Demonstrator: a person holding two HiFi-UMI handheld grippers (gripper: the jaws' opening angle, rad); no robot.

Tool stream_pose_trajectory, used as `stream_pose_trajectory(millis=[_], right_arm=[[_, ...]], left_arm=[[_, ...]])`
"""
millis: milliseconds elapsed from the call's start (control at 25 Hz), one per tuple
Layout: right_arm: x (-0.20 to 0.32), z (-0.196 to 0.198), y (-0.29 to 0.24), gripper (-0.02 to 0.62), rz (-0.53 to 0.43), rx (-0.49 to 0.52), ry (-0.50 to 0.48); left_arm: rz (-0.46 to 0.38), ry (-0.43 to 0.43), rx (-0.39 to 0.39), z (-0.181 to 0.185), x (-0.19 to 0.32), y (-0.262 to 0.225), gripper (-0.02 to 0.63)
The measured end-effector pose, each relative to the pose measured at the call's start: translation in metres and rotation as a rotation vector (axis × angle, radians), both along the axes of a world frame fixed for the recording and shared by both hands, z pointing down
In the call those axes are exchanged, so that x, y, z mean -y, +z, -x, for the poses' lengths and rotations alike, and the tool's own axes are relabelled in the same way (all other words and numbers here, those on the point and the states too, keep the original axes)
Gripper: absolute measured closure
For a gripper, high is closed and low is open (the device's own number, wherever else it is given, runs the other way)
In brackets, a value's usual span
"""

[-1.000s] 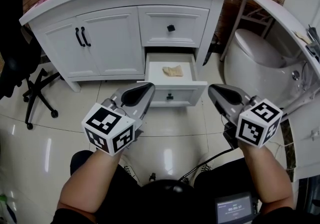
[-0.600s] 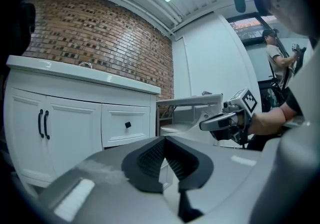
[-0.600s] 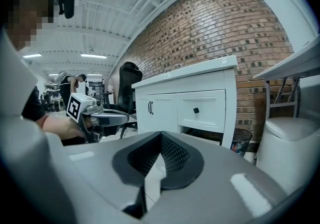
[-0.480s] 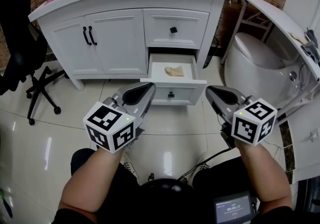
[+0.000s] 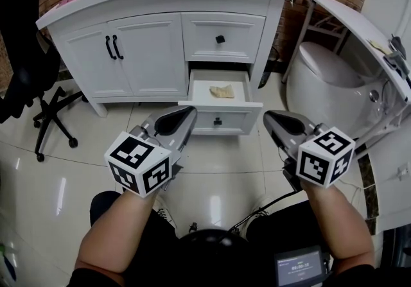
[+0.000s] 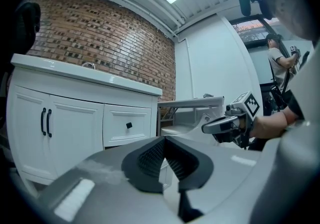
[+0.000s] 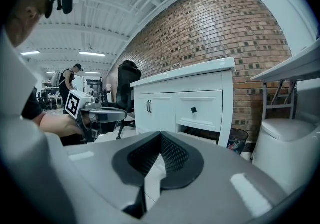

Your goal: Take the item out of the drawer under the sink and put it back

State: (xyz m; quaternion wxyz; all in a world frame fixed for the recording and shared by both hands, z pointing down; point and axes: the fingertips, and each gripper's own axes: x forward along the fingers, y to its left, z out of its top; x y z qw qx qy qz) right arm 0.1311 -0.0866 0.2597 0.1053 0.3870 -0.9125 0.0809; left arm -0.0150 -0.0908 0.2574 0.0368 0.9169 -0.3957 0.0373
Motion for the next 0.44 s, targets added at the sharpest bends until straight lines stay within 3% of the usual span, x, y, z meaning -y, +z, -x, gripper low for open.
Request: stream_pose_trajectory(millis=[440], right_arm=[[0.0002,0.0,0.0026,0.588,0.009,0.01,-0.008]], left_arm=[[-0.002,0.004,-0.006,-0.0006,0.0005,0.0004,0.601]])
